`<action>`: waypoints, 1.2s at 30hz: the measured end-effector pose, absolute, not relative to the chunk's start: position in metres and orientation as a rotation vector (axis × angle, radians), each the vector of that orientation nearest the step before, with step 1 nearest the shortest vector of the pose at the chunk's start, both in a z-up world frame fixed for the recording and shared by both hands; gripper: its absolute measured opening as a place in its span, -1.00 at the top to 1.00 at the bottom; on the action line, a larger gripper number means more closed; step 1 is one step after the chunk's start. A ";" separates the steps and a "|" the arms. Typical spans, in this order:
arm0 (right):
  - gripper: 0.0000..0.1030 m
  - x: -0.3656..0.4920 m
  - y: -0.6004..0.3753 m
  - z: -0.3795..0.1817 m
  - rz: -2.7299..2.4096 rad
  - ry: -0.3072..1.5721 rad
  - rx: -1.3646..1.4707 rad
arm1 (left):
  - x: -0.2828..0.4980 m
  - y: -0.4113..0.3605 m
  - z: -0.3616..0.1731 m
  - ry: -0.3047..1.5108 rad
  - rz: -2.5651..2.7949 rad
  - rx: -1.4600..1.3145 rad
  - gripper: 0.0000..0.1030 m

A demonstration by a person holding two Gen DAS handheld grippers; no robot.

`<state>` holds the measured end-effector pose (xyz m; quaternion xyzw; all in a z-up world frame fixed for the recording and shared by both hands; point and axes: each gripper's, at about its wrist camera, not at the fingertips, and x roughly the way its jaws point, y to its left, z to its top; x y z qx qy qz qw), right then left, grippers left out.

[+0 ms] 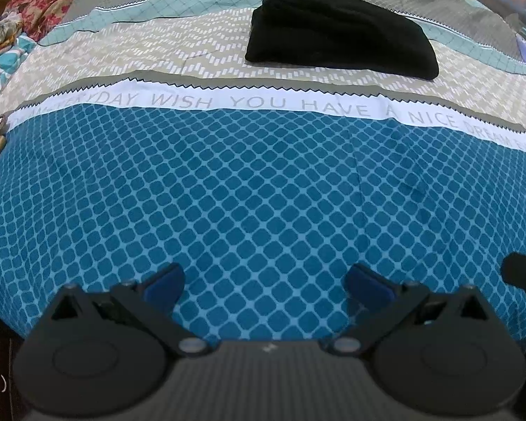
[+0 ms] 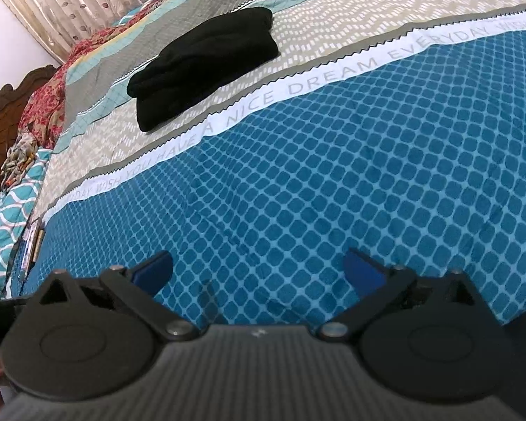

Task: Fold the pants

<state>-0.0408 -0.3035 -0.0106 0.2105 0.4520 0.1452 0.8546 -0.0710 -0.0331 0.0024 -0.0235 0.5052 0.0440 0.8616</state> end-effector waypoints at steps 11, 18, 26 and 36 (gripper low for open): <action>-1.00 -0.046 -0.314 -0.011 0.306 0.929 0.533 | -0.066 -0.034 0.003 1.077 0.091 -0.046 -1.00; -1.00 -0.046 -0.311 0.004 0.346 0.951 0.546 | -0.071 -0.033 0.016 1.086 0.135 -0.036 -1.00; -1.00 -0.053 -0.307 0.032 0.361 0.864 0.475 | -0.080 -0.027 0.042 1.006 0.193 0.024 -1.00; -1.00 -0.047 -0.310 0.056 0.400 0.814 0.500 | -0.080 -0.030 0.072 0.898 0.213 0.088 -1.00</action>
